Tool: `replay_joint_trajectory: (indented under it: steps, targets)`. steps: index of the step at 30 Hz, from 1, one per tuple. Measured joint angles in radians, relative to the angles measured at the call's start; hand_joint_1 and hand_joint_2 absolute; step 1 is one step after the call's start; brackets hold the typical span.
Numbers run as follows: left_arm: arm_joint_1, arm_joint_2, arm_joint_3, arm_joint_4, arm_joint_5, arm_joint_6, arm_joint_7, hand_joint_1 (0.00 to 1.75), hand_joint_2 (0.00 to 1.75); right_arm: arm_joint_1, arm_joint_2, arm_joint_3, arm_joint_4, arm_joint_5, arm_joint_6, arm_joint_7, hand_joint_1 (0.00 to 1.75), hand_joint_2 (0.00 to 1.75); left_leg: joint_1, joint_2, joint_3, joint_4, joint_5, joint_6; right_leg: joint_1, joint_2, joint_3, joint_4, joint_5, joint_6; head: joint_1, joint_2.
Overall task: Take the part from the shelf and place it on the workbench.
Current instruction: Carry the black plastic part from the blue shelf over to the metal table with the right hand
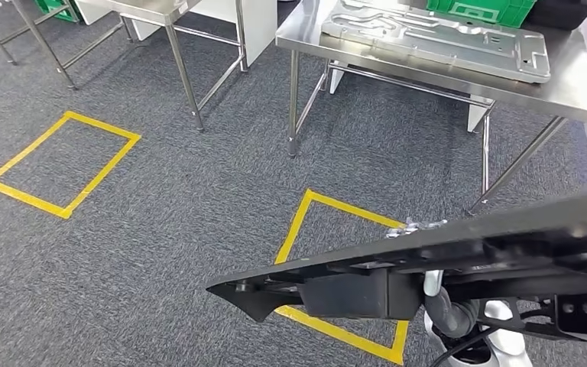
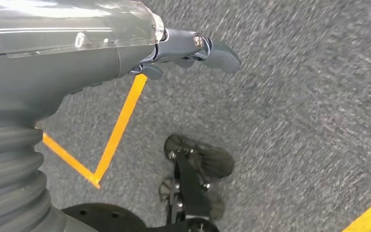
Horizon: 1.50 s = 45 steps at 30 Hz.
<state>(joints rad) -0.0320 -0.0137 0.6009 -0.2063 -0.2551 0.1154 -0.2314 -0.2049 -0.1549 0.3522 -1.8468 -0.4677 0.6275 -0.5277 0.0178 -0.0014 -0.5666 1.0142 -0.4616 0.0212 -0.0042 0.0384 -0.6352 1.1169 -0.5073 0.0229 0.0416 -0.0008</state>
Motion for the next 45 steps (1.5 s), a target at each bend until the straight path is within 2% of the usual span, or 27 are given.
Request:
replay_joint_trajectory:
  steps: [2,3,4,5,7,8,10,12,13,15,17,18,19,20,21,22,24,29,31,33,34,35,37,39,40,42,45]
  targets:
    - [0.002,0.000,0.003,0.000,0.000,-0.002,-0.003,0.00,1.75,0.001,0.000,-0.001,-0.001,0.001,0.000,-0.001,1.69,1.75,0.000,0.019,0.002,-0.001,-0.003,0.003,-0.004,-0.028,-0.070,0.129,-0.056,0.009,0.002,0.000]
    - [0.003,0.000,0.004,0.000,0.000,-0.003,-0.004,0.00,1.75,0.003,0.000,-0.001,-0.001,0.002,0.001,-0.001,1.69,1.75,-0.001,0.029,0.003,-0.001,-0.006,0.003,-0.008,-0.031,-0.099,0.177,-0.067,0.012,0.002,0.000]
    - [0.003,0.000,0.004,0.000,0.000,-0.004,-0.004,0.00,1.75,0.004,0.000,-0.001,-0.001,0.002,0.001,-0.001,1.69,1.75,-0.001,0.039,0.005,-0.001,-0.008,0.002,-0.010,-0.034,-0.109,0.188,-0.057,0.014,0.002,0.000]
    - [0.003,0.000,0.005,0.000,0.000,-0.004,-0.004,0.00,1.75,0.004,0.000,-0.002,-0.001,0.003,0.001,-0.001,1.69,1.75,0.000,0.049,0.009,-0.001,-0.012,0.001,-0.012,-0.038,-0.098,0.160,-0.029,0.014,0.002,0.000]
    - [0.002,0.000,0.005,0.000,0.000,-0.007,-0.004,0.00,1.75,0.003,-0.001,-0.004,-0.001,0.003,0.001,-0.001,1.69,1.75,-0.002,0.067,0.021,-0.001,-0.020,-0.006,-0.008,-0.072,-0.030,0.020,0.043,0.007,0.002,0.000]
    - [0.002,0.000,0.005,0.000,0.000,-0.008,-0.005,0.00,1.75,0.002,-0.001,-0.005,-0.001,0.003,0.001,-0.001,1.69,1.75,-0.004,0.074,0.026,0.000,-0.025,-0.012,-0.003,-0.090,0.000,-0.040,0.065,0.001,0.002,0.000]
    - [0.001,0.000,0.006,0.000,0.000,-0.011,-0.005,0.00,1.75,0.000,-0.001,-0.005,-0.002,0.003,0.001,-0.001,1.69,1.75,-0.008,0.090,0.033,-0.001,-0.033,-0.023,0.007,-0.106,0.022,-0.091,0.071,-0.012,0.001,0.000]
    - [-0.001,0.000,0.007,0.000,0.000,-0.015,-0.005,0.00,1.75,-0.001,-0.001,-0.006,-0.002,0.004,0.001,-0.001,1.69,1.75,-0.009,0.106,0.041,-0.006,-0.039,-0.034,0.006,-0.082,0.024,-0.096,0.072,-0.023,0.000,0.000]
    - [-0.003,0.000,0.007,-0.001,0.000,-0.018,-0.005,0.00,1.75,-0.002,-0.001,-0.006,-0.002,0.004,0.001,-0.002,1.69,1.75,-0.008,0.099,0.045,-0.001,-0.046,-0.039,0.003,-0.073,0.029,-0.101,0.073,-0.029,0.000,0.000]
    - [-0.004,0.001,0.009,-0.002,-0.001,-0.026,-0.005,0.00,1.75,-0.008,0.000,-0.007,-0.002,0.010,-0.002,-0.002,1.69,1.75,-0.005,0.057,0.022,0.063,-0.086,-0.045,-0.003,-0.058,0.039,-0.111,0.075,-0.043,-0.002,0.000]
    - [-0.003,0.001,0.011,-0.002,-0.003,-0.035,-0.005,0.00,1.75,-0.011,0.001,-0.007,-0.002,0.020,-0.007,-0.003,1.69,1.75,-0.004,0.018,-0.049,0.199,-0.147,-0.047,0.000,-0.046,0.041,-0.111,0.072,-0.051,-0.005,0.000]
    - [-0.002,0.001,0.012,-0.002,-0.005,-0.040,-0.005,0.00,1.75,-0.011,0.001,-0.007,-0.002,0.024,-0.009,-0.003,1.69,1.75,-0.004,0.011,-0.086,0.261,-0.166,-0.048,0.001,-0.038,0.042,-0.111,0.070,-0.052,-0.006,0.000]
    - [0.000,0.001,0.013,-0.002,-0.007,-0.044,-0.005,0.00,1.75,-0.010,0.001,-0.007,-0.002,0.026,-0.011,-0.003,1.69,1.75,-0.004,0.008,-0.110,0.293,-0.166,-0.048,0.003,-0.031,0.043,-0.110,0.068,-0.053,-0.006,0.000]
    - [0.001,0.002,0.013,-0.002,-0.008,-0.048,-0.005,0.00,1.75,-0.009,0.001,-0.007,-0.002,0.027,-0.012,-0.004,1.69,1.75,-0.004,0.008,-0.115,0.286,-0.145,-0.047,0.004,-0.024,0.045,-0.109,0.066,-0.053,-0.006,0.000]
    - [0.002,0.002,0.014,-0.002,-0.008,-0.051,-0.006,0.00,1.75,-0.009,0.001,-0.007,-0.002,0.028,-0.013,-0.005,1.69,1.75,-0.004,0.007,-0.099,0.235,-0.105,-0.044,0.005,-0.019,0.049,-0.108,0.063,-0.052,-0.006,0.000]
    - [0.003,0.002,0.014,-0.002,-0.009,-0.053,-0.007,0.00,1.75,-0.009,0.001,-0.007,-0.002,0.029,-0.013,-0.007,1.69,1.75,-0.004,0.006,-0.070,0.160,-0.059,-0.040,0.005,-0.014,0.053,-0.106,0.059,-0.049,-0.006,0.000]
    - [0.001,0.003,0.015,-0.002,-0.010,-0.056,-0.009,0.00,1.75,-0.009,0.001,-0.007,-0.003,0.030,-0.014,-0.012,1.69,1.75,-0.007,0.000,-0.020,0.038,-0.007,-0.029,0.008,-0.009,0.056,-0.098,0.051,-0.041,-0.006,0.000]
    - [-0.002,0.006,0.019,-0.002,-0.015,-0.067,-0.015,0.00,1.75,-0.008,0.001,-0.010,-0.006,0.031,-0.014,-0.019,1.69,1.75,-0.008,0.000,-0.002,-0.004,0.001,-0.003,0.006,-0.010,0.048,-0.082,0.036,-0.014,-0.004,0.000]
    - [-0.002,0.006,0.020,-0.002,-0.017,-0.069,-0.018,0.00,1.75,-0.009,0.001,-0.013,-0.009,0.031,-0.014,-0.019,1.69,1.75,-0.004,0.003,0.004,-0.012,0.003,0.005,0.001,-0.021,0.008,0.003,-0.011,-0.004,-0.002,0.000]
    - [-0.002,0.007,0.021,-0.002,-0.017,-0.069,-0.020,0.00,1.75,-0.007,0.001,-0.014,-0.010,0.031,-0.014,-0.019,1.69,1.75,-0.005,0.005,0.005,-0.012,0.001,0.008,-0.005,-0.028,-0.063,0.132,-0.060,0.003,-0.001,0.000]
    - [-0.002,0.007,0.021,-0.002,-0.017,-0.070,-0.021,0.00,1.75,-0.005,0.001,-0.014,-0.010,0.031,-0.014,-0.019,1.69,1.75,-0.005,0.006,0.007,-0.011,-0.001,0.007,-0.008,-0.030,-0.088,0.170,-0.064,0.006,-0.001,0.000]
    - [-0.001,0.007,0.021,-0.002,-0.018,-0.071,-0.021,0.00,1.75,-0.004,0.000,-0.014,-0.010,0.031,-0.015,-0.019,1.69,1.75,-0.005,0.006,0.009,-0.011,-0.003,0.006,-0.010,-0.032,-0.095,0.172,-0.048,0.008,-0.001,0.000]
    - [-0.001,0.007,0.021,-0.002,-0.021,-0.074,-0.023,0.00,1.75,-0.003,-0.001,-0.016,-0.010,0.032,-0.018,-0.020,1.69,1.75,-0.004,0.007,0.018,-0.011,-0.010,0.002,-0.012,-0.037,-0.050,0.065,0.028,0.006,-0.001,0.000]
    - [-0.002,0.008,0.021,-0.002,-0.026,-0.076,-0.026,0.00,1.75,-0.003,-0.003,-0.020,-0.013,0.034,-0.021,-0.021,1.69,1.75,-0.007,0.007,0.025,-0.010,-0.018,-0.008,-0.008,-0.045,0.008,-0.059,0.075,-0.001,-0.001,0.000]
    - [-0.003,0.008,0.021,-0.002,-0.028,-0.077,-0.028,0.00,1.75,-0.001,-0.004,-0.021,-0.015,0.036,-0.023,-0.023,1.69,1.75,-0.008,0.008,0.027,-0.010,-0.022,-0.014,-0.005,-0.046,0.022,-0.091,0.078,-0.006,-0.002,0.000]
    - [-0.003,0.009,0.022,-0.002,-0.031,-0.079,-0.032,0.00,1.75,0.005,-0.004,-0.021,-0.020,0.042,-0.025,-0.028,1.69,1.75,-0.008,0.011,0.030,-0.015,-0.030,-0.027,0.001,-0.043,0.025,-0.101,0.068,-0.017,-0.002,0.000]
    - [-0.004,0.012,0.022,-0.002,-0.037,-0.081,-0.040,0.00,1.75,0.010,-0.005,-0.022,-0.025,0.048,-0.027,-0.034,1.69,1.75,-0.006,0.012,0.027,0.019,-0.053,-0.041,-0.005,-0.037,0.046,-0.114,0.062,-0.039,-0.004,0.000]
